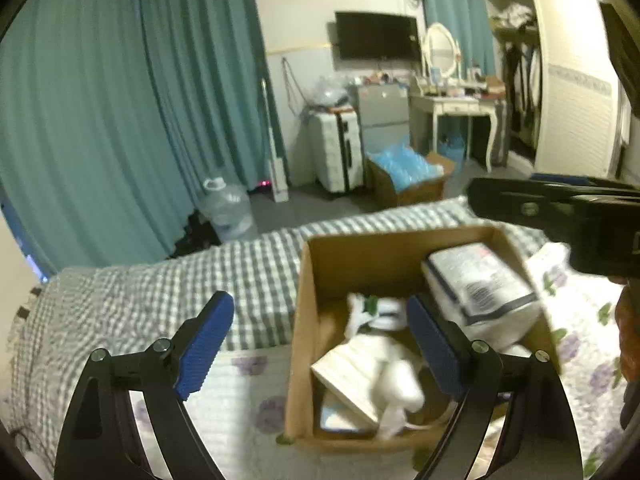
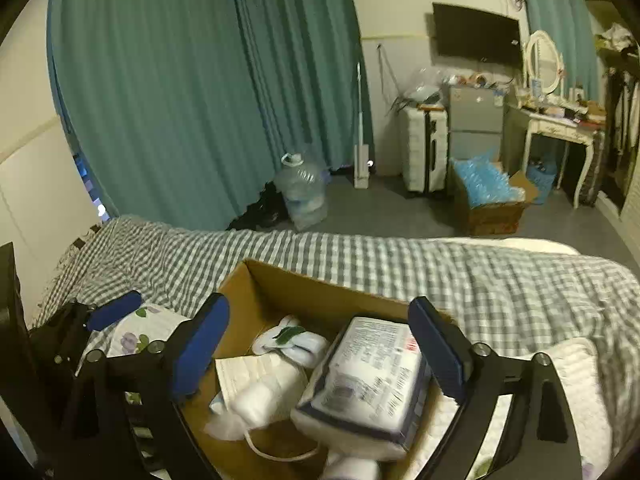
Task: Organize soft objects
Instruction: 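Open both tools over the box and withdraw them, then grasp the cream lace fabric with the right tool while the left tool grasps the small white plastic item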
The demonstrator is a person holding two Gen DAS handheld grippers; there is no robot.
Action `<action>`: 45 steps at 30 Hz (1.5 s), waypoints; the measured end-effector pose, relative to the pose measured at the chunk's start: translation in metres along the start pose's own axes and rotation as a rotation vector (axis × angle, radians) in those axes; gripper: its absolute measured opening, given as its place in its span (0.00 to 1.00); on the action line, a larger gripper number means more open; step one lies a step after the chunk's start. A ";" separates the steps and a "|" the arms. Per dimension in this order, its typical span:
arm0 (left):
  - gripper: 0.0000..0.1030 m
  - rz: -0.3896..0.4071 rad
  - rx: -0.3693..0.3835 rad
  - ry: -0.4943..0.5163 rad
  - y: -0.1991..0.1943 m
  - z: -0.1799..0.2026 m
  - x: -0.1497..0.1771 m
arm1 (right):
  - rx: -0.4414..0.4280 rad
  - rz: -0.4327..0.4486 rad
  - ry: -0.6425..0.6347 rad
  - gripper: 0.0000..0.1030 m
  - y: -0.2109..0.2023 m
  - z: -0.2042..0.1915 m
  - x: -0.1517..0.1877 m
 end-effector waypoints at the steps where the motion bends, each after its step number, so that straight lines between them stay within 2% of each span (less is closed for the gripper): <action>1: 0.87 0.010 0.000 -0.008 -0.010 -0.002 -0.002 | 0.004 0.012 0.005 0.95 -0.011 0.001 -0.002; 2: 0.89 0.027 -0.003 -0.019 -0.027 -0.005 -0.005 | 0.002 0.029 0.014 1.00 -0.027 0.001 -0.004; 3: 0.96 0.041 -0.005 -0.025 -0.040 -0.005 -0.007 | 0.001 0.043 0.022 1.00 -0.041 0.002 -0.006; 4: 0.99 0.062 -0.008 -0.030 -0.052 -0.005 -0.009 | 0.005 0.060 0.026 1.00 -0.058 0.002 -0.009; 8: 1.00 0.166 -0.060 -0.023 -0.116 -0.003 -0.014 | 0.022 0.127 -0.017 1.00 -0.119 -0.006 -0.017; 14: 1.00 0.240 -0.070 -0.043 -0.182 -0.001 -0.011 | 0.043 0.216 -0.057 1.00 -0.205 -0.019 -0.017; 19: 1.00 0.245 -0.114 -0.051 -0.206 0.012 0.005 | 0.070 0.221 -0.104 1.00 -0.247 -0.025 0.001; 23: 1.00 0.166 -0.140 -0.101 -0.193 0.018 0.033 | 0.066 0.199 -0.164 1.00 -0.264 -0.030 0.029; 28: 1.00 0.041 -0.138 -0.184 -0.150 0.026 0.074 | 0.069 0.101 -0.216 1.00 -0.241 -0.019 0.068; 32: 1.00 -0.055 -0.229 -0.256 -0.112 0.024 0.103 | 0.073 0.013 -0.245 1.00 -0.204 -0.008 0.098; 37: 1.00 -0.137 -0.203 -0.372 -0.074 0.018 0.131 | 0.033 -0.115 -0.232 1.00 -0.146 0.006 0.133; 43: 1.00 -0.196 -0.177 -0.378 -0.042 0.024 0.154 | 0.014 -0.235 -0.225 1.00 -0.070 0.012 0.163; 45: 1.00 -0.214 -0.179 -0.371 -0.035 0.026 0.160 | -0.008 -0.266 -0.207 0.93 -0.048 0.014 0.174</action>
Point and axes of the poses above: each gripper's, at about its wrist camera, not at the fingertips, and y roughly the way its jaws point, z to its right, x to its underside, the point moved 1 cm from there along y, roughly the way its jaws point, and after that the axes turned 3 degrees about y, right-handed, at the moved point
